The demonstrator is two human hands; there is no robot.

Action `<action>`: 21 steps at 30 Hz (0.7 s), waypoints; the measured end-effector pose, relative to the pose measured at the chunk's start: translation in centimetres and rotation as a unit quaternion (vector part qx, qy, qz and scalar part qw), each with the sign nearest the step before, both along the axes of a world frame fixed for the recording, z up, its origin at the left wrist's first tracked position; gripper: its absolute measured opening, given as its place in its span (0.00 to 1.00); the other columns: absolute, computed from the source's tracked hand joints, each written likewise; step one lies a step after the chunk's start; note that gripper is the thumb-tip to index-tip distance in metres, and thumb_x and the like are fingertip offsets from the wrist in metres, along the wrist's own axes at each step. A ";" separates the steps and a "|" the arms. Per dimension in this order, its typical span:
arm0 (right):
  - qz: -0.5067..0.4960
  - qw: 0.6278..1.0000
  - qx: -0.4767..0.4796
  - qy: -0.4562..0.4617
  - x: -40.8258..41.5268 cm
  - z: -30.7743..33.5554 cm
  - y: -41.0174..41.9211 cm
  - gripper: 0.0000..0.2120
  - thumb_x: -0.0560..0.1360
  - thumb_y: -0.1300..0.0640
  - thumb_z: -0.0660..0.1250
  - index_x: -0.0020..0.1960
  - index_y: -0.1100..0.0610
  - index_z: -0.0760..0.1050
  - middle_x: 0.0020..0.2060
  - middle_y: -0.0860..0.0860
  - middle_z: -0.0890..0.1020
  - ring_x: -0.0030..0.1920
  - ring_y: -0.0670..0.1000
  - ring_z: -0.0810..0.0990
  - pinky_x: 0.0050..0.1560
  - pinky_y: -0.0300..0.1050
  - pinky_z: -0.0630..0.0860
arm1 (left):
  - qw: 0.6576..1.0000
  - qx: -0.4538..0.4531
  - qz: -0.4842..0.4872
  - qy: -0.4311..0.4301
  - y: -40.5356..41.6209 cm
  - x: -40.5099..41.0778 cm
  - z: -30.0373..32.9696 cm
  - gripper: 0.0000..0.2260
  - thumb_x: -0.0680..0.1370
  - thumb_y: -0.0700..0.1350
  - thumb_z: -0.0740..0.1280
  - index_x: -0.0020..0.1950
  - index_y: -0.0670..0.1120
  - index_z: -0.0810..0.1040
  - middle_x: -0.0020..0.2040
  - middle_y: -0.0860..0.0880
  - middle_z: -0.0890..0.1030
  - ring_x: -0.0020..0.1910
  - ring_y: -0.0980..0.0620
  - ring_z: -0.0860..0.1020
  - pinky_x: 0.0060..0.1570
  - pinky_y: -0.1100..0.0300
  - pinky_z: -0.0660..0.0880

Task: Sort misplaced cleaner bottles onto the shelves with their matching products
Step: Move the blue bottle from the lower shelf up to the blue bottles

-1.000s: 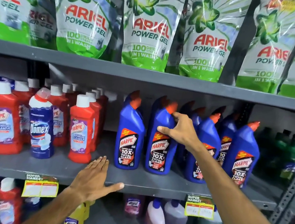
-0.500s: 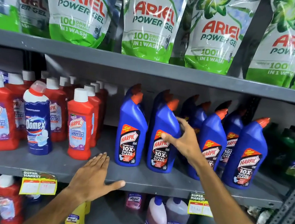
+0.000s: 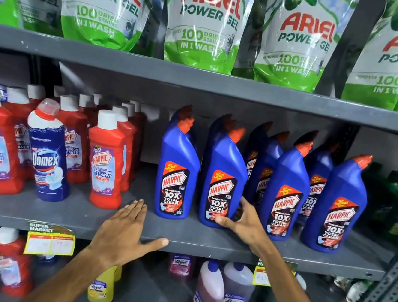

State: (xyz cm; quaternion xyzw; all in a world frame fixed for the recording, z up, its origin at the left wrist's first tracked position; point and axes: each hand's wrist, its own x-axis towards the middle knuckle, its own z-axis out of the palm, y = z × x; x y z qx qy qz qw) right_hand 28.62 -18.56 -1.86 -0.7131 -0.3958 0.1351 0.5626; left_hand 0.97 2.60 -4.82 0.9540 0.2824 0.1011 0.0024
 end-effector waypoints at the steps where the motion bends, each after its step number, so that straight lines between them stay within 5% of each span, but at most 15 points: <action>1: -0.001 1.000 0.000 -0.001 0.0 -0.1 0.0 0.36 0.63 0.56 0.88 0.67 0.49 0.77 0.57 0.42 0.88 0.58 0.44 0.86 0.60 0.43 0.82 | 1.000 -0.001 0.000 0.000 0.0 0.0 0.0 0.63 0.65 0.87 0.38 0.86 0.43 0.46 0.87 0.45 0.48 0.85 0.51 0.48 0.79 0.58 0.42; 11: -0.017 1.000 -0.015 -0.013 -0.2 -0.1 0.1 0.35 0.63 0.52 0.88 0.64 0.43 0.75 0.56 0.35 0.87 0.57 0.38 0.85 0.52 0.32 0.81 | 1.000 -0.013 0.000 0.005 -0.1 -0.1 0.2 0.63 0.65 0.87 0.39 0.85 0.43 0.46 0.87 0.45 0.48 0.85 0.51 0.47 0.79 0.58 0.42; 21: -0.019 1.000 -0.015 -0.015 -0.5 0.3 -0.2 0.39 0.63 0.53 0.88 0.70 0.50 0.75 0.58 0.43 0.88 0.58 0.41 0.86 0.57 0.38 0.82 | 1.000 -0.015 0.001 0.004 -0.2 0.0 0.4 0.63 0.65 0.87 0.38 0.85 0.43 0.46 0.87 0.45 0.48 0.85 0.51 0.48 0.80 0.57 0.45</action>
